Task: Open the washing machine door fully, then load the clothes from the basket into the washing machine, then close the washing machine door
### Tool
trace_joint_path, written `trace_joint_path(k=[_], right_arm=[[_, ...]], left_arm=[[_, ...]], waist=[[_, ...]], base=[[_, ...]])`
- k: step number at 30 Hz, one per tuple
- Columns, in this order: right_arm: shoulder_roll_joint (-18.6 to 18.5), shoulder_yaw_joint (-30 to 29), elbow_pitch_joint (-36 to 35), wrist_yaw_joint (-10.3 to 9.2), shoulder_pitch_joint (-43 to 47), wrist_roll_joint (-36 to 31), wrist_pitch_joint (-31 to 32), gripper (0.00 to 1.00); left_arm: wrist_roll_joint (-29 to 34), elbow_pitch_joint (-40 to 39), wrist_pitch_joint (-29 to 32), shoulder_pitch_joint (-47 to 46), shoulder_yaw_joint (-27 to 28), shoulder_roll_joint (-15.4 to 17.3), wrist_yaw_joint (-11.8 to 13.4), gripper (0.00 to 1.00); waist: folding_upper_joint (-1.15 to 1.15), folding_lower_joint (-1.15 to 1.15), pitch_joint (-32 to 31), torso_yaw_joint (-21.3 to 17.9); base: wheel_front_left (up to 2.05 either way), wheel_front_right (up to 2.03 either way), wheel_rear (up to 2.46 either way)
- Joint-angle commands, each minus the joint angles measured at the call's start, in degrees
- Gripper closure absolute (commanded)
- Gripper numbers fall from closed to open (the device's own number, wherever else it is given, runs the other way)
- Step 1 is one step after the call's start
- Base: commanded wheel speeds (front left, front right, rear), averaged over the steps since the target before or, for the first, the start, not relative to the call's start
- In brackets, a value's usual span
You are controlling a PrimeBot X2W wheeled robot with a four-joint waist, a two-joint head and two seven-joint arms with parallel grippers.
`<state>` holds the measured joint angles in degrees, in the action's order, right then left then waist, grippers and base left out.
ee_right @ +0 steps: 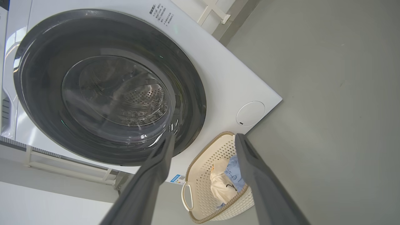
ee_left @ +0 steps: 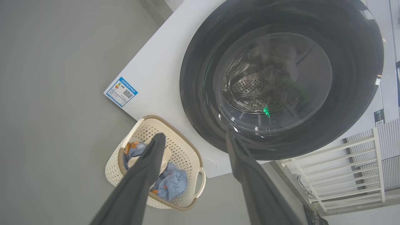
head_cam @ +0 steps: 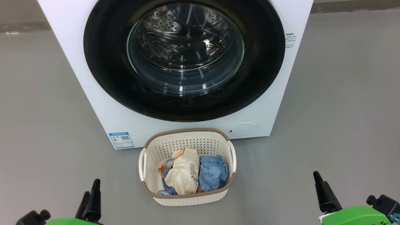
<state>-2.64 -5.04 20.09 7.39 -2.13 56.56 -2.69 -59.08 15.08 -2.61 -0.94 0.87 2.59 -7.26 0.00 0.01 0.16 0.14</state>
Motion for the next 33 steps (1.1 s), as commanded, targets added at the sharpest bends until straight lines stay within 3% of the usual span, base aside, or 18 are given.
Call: trace_joint_path(k=[1,33], right_arm=[[-0.4,0.6,-1.2,0.04,-2.2,-2.0,-0.7,0.0],[-0.2,1.5,-0.4,0.07,-2.6,-19.8,-5.9,0.0]], left_arm=[[2.1,-2.0,-0.8,-1.3,0.7,1.1,-0.1,0.0],[24.1,-3.9,-6.0,-0.8,0.1,1.8,-0.2,0.0]], waist=[[0.0,0.0,0.0,0.0],[0.0,0.0,0.0,-0.4]], base=[[0.0,0.0,0.0],[0.0,0.0,0.0]])
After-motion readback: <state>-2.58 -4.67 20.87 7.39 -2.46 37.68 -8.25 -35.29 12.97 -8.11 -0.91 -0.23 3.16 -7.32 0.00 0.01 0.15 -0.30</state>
